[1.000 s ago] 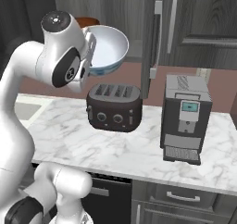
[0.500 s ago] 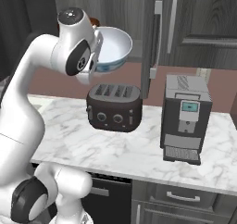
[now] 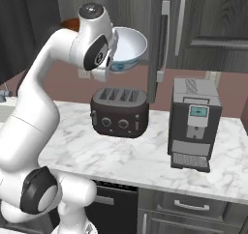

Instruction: Open the cabinet. Pick the bowls from the counter and place them in the cabinet. Then close the cabinet.

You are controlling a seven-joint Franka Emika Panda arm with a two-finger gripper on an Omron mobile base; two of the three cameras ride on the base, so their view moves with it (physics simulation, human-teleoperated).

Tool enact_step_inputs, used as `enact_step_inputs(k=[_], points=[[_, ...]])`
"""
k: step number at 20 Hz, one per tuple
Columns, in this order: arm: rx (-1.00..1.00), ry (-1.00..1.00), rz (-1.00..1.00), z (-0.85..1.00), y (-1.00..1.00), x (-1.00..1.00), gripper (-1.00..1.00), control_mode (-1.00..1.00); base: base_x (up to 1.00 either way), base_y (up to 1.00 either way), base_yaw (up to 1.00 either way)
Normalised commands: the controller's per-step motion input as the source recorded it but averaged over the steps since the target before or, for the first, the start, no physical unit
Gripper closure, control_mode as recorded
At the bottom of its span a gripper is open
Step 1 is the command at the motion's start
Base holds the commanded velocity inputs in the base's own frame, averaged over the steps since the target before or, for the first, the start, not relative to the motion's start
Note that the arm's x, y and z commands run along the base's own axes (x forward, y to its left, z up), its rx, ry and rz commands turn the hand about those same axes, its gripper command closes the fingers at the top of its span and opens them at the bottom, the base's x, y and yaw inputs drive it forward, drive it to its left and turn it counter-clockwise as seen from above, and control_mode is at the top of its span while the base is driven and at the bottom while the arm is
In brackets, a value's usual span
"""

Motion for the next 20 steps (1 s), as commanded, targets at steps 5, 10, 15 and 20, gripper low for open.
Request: enact_step_inputs(k=[5,10,15,20], points=[[0.0,0.0,0.0,0.0,-0.26,0.38,1.0,-1.0,0.0,0.0,0.0],[-0.01,0.0,0.0,0.0,-0.2,0.47,1.0,-1.0,0.0,0.0,0.0],[-0.04,0.0,0.0,0.0,-0.03,0.45,1.0,-1.0,0.0,0.0,0.0],[-0.03,0.0,0.0,0.0,0.0,0.39,1.0,-1.0,0.0,0.0,0.0]])
